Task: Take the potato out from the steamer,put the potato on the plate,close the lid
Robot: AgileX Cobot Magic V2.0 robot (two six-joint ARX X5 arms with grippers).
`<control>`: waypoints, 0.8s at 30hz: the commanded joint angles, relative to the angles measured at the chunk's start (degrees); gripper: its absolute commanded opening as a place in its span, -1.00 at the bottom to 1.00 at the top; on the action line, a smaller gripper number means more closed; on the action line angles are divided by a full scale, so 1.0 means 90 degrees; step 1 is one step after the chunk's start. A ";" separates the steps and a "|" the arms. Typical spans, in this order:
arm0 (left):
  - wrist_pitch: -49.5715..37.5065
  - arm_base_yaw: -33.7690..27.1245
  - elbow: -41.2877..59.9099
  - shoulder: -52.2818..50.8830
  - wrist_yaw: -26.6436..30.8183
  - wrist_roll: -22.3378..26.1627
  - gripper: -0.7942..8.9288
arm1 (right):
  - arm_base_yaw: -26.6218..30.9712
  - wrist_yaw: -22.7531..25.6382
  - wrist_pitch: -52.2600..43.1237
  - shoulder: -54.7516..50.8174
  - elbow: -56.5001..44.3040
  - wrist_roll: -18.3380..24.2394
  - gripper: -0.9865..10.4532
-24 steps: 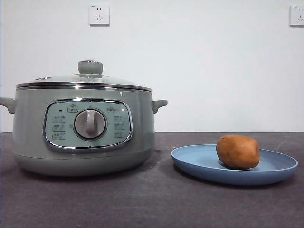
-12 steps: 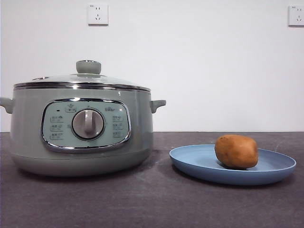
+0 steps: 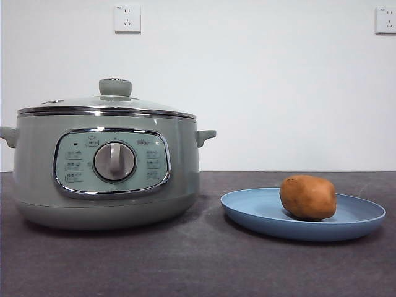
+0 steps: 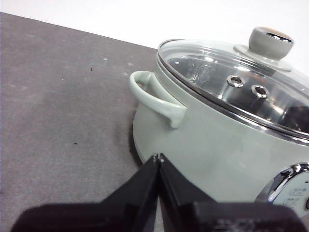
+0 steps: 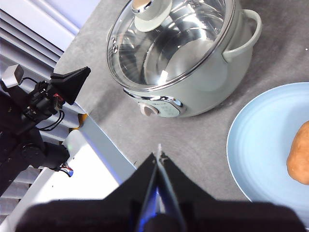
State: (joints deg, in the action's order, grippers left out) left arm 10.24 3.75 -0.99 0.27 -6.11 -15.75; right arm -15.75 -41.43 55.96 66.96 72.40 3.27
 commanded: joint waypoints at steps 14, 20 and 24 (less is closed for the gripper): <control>-0.0002 -0.0017 0.0083 -0.0017 0.0007 -0.0046 -0.84 | 0.0002 0.0029 -0.0022 0.0000 -0.0015 0.0053 -0.83; -0.0002 -0.0017 0.0083 -0.0017 0.0007 -0.0046 -0.84 | 0.0007 0.0032 -0.0002 -0.0010 -0.0015 0.0053 -0.83; -0.0002 -0.0017 0.0083 -0.0017 0.0007 -0.0046 -0.84 | 0.0058 0.0522 -0.0002 -0.0117 -0.0015 0.0051 -0.83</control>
State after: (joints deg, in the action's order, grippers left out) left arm 10.24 3.75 -0.99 0.27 -6.11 -15.75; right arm -15.35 -37.43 56.12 66.52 72.40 3.29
